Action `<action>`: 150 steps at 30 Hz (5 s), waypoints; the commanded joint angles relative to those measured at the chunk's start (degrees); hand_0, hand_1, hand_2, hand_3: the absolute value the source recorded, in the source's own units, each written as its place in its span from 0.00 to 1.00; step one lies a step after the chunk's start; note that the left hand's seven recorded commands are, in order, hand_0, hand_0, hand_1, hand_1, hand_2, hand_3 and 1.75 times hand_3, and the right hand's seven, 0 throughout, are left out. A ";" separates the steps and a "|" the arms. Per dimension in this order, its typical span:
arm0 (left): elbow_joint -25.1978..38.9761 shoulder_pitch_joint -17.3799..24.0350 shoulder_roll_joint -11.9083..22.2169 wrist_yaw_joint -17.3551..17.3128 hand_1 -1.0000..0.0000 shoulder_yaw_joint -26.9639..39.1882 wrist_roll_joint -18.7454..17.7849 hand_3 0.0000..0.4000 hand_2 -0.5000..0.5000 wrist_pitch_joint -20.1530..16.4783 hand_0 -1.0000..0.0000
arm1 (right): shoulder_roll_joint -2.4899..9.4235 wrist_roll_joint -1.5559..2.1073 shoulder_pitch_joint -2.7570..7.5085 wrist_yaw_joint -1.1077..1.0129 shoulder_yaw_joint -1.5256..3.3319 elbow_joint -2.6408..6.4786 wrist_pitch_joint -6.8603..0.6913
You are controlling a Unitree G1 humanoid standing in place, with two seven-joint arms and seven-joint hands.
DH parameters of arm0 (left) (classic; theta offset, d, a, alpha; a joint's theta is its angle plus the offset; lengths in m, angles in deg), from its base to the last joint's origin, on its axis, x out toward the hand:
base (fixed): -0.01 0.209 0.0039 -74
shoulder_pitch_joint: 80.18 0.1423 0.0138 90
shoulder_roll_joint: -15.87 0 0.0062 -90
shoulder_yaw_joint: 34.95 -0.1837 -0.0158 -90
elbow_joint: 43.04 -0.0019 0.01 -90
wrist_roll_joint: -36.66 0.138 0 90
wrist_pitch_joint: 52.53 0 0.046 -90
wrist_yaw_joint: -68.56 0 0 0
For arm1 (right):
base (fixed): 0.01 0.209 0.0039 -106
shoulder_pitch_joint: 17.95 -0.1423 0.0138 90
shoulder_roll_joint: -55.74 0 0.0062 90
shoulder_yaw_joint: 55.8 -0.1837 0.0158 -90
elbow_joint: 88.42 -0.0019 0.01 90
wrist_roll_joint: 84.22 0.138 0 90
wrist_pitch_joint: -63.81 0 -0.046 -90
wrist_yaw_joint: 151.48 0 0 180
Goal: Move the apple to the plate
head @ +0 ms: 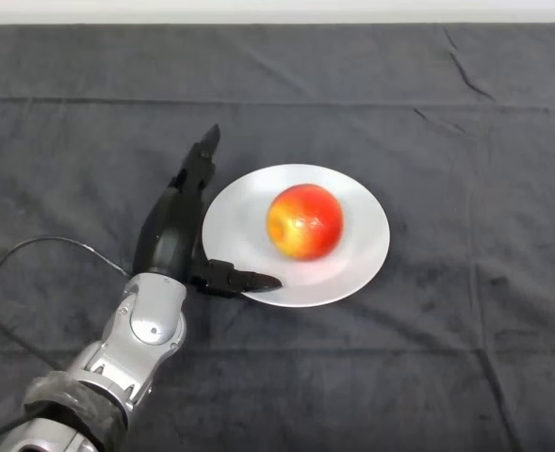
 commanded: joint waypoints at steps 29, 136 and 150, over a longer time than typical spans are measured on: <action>24.63 18.11 14.70 -0.73 1.00 11.65 -3.30 0.00 0.50 3.55 1.00 | 0.20 0.26 0.43 0.58 -0.56 0.27 -0.09; -7.47 26.93 20.56 -13.45 1.00 52.61 -18.59 0.00 0.50 26.07 1.00 | -0.17 0.21 0.12 0.11 -0.67 1.13 -0.14; -8.42 26.48 20.42 -13.93 1.00 53.13 -18.03 0.00 0.50 26.65 1.00 | -0.21 0.16 0.08 0.03 -0.68 1.24 -0.12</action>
